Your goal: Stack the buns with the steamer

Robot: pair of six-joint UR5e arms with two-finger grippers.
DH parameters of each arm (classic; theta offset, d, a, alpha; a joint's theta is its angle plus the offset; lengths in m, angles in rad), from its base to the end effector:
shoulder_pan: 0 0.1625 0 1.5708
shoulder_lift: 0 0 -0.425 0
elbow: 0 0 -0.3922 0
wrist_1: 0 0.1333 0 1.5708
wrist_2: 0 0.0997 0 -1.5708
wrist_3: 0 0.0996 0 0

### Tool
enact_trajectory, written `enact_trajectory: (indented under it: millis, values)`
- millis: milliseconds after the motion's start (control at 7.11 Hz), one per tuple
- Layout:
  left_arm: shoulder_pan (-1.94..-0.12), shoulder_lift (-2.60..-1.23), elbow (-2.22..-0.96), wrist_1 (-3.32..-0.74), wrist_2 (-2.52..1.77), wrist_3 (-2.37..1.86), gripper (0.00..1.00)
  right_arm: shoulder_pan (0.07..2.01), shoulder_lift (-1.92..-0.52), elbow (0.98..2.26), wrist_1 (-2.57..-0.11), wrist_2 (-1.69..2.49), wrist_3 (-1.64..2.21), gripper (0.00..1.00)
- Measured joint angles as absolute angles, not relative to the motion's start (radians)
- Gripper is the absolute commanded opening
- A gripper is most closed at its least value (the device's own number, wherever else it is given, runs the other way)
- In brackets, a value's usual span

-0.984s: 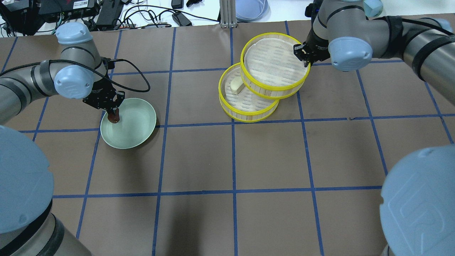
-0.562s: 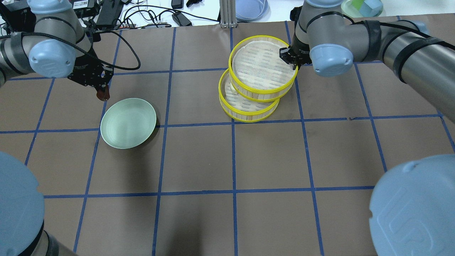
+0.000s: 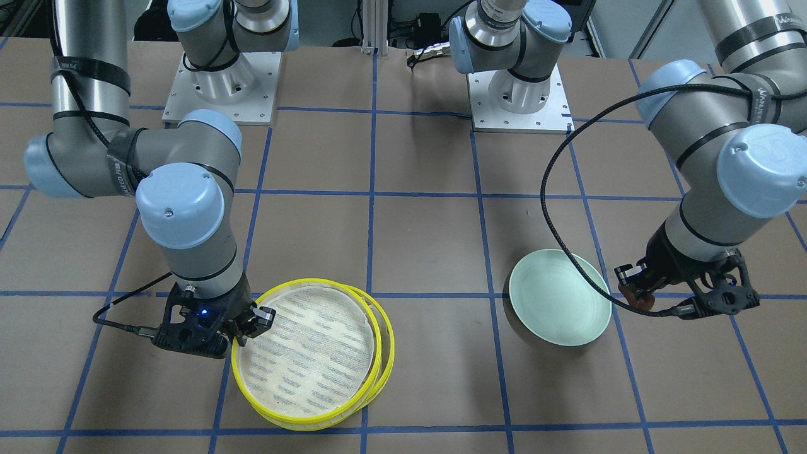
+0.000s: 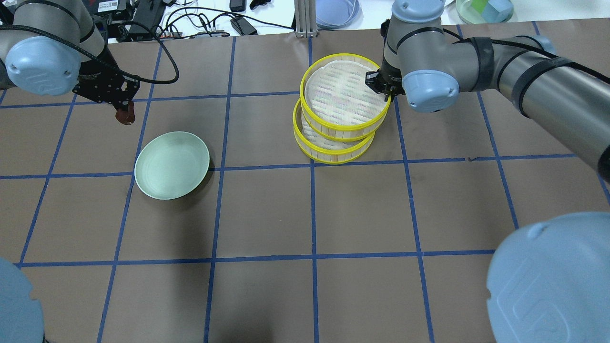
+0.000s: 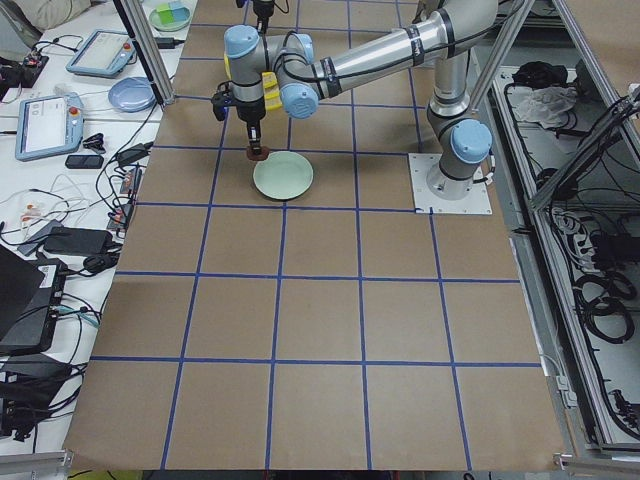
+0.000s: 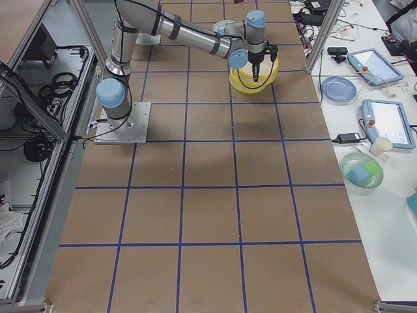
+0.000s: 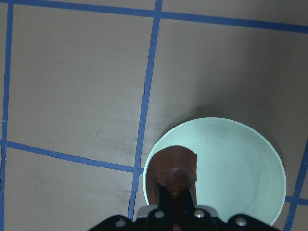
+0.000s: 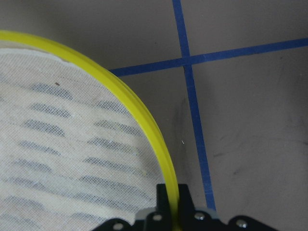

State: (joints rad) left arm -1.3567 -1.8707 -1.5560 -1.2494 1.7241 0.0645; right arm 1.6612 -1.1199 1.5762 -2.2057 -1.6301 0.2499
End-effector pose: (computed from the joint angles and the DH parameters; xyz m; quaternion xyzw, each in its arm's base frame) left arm 0.0132 -0.6164 0.3635 -0.0759 0.9940 -0.0073 0.0783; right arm 0.1858 -0.6389 0.2921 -0.0819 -0.9922 0.0929 0.0140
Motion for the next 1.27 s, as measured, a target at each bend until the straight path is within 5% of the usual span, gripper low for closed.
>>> enact_trajectory:
  millis: [1266]
  values:
    - [-1.364,-1.867,-1.577,-1.253,1.724,0.066,0.0,1.688,-1.12,1.6,-2.196,-1.621,0.307,0.0]
